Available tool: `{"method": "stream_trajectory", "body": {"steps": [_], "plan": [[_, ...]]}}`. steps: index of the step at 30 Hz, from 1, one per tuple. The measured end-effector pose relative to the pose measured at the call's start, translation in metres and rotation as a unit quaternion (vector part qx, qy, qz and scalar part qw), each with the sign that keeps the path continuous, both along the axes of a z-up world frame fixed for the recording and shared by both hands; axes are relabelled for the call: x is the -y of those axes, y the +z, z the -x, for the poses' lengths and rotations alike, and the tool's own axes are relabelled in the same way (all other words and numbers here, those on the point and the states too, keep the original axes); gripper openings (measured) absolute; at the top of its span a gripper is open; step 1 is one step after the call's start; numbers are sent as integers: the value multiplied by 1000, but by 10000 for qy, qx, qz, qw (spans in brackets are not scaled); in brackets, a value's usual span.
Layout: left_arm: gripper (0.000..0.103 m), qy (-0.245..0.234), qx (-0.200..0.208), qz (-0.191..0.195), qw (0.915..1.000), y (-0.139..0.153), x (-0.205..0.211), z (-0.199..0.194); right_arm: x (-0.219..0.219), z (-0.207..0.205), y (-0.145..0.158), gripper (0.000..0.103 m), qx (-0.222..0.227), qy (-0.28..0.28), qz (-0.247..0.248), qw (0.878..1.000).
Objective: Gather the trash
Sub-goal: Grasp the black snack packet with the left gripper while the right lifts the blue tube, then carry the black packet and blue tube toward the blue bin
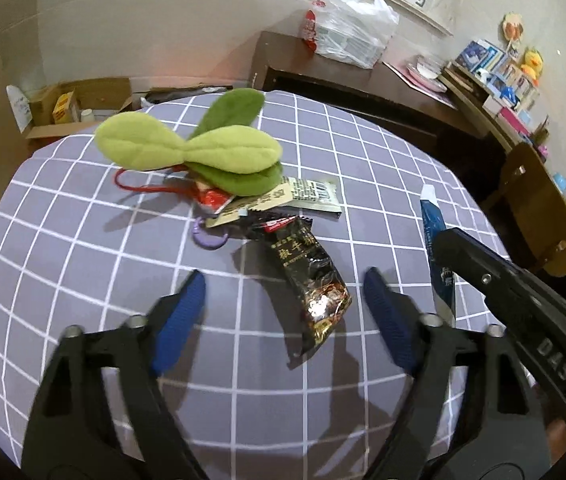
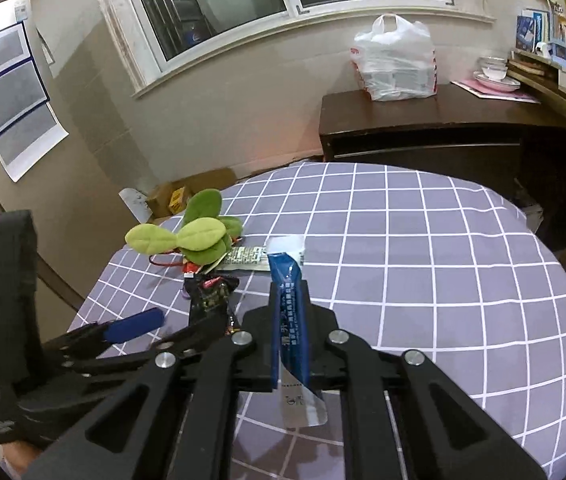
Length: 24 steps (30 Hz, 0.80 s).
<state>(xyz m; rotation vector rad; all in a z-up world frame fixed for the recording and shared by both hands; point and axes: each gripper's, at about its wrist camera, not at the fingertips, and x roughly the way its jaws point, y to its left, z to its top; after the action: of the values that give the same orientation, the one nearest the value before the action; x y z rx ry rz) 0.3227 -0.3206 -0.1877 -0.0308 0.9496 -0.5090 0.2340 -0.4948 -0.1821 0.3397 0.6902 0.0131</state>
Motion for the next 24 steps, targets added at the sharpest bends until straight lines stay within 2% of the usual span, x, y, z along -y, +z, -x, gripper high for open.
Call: {"method": "stream_trajectory", "body": {"steps": [1,2,3,4,6,9,12,15,21,24], "plan": [[38,-102,-74,-28,9999,-3,3,-2,-2,-1,-1,9,-19,34,-26,10000],[31,-191,-173,32,9997,-6,3,-3,-2,-3,-4,9,-49,77,-58,9999],[28,-222,-195,123,9995,-7,2,-3,-4,-4,-5,9,-84,129,-91,9998],[15,-293,-225,194,9991,-6,1,-3,-6,-5,-6,9,-99,184,-117,9997],[4,-318,-199,214,9991,-3,-2,0,-12,-4,-5,9,-97,239,-90,9996],[2,-363,-239,336,9985,1,-12,7,-19,-3,0,9,-93,337,-93,9993],[2,-328,-93,400,9986,10,-26,18,-30,3,5,9,-80,463,-156,9988],[1,-207,86,519,9984,23,-52,34,-46,10,12,9,-78,617,-163,9979],[1,158,498,458,9976,37,-104,64,-92,28,29,9,-23,940,-203,9954],[1,311,563,477,9968,41,-135,75,-117,36,33,9,-35,1100,-233,9936]]}}
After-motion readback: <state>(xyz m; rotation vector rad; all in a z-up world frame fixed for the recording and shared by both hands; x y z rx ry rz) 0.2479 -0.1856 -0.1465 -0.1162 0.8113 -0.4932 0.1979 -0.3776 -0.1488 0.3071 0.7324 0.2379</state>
